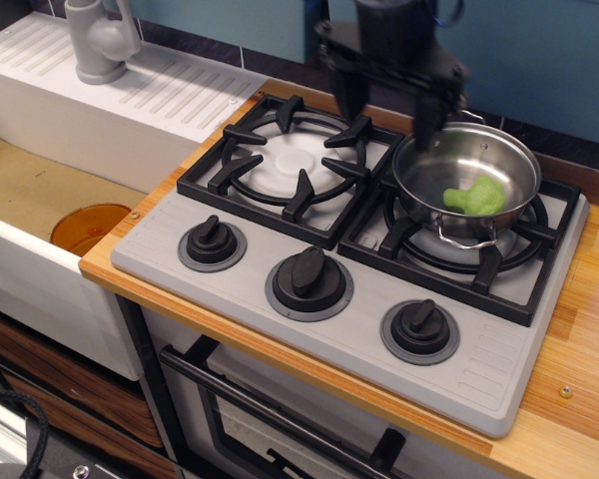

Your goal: Put cauliflower in pot or pan an put pot or pan on stove

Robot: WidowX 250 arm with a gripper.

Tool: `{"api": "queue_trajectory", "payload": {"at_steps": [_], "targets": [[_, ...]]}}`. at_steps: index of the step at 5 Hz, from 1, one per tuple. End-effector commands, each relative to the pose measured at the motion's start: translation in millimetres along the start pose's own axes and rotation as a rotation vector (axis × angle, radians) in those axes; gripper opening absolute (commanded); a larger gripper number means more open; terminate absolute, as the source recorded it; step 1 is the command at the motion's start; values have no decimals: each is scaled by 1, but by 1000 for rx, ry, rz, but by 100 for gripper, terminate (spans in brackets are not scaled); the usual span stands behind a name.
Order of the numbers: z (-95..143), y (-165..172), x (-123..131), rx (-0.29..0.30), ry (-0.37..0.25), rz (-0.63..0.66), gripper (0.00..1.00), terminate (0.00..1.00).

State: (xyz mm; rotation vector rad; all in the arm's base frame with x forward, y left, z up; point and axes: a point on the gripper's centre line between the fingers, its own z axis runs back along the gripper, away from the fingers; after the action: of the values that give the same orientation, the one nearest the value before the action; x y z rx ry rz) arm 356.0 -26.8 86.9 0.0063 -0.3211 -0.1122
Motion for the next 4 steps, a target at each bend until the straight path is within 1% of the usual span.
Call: {"api": "queue_trajectory", "payload": {"at_steps": [1,3,4], "targets": [[-16,4,11,55,-106,2,100,0],[-36,5,11,52,-144,-4,100,0],[-50,2,9,39,-146,14,0,0]]}}
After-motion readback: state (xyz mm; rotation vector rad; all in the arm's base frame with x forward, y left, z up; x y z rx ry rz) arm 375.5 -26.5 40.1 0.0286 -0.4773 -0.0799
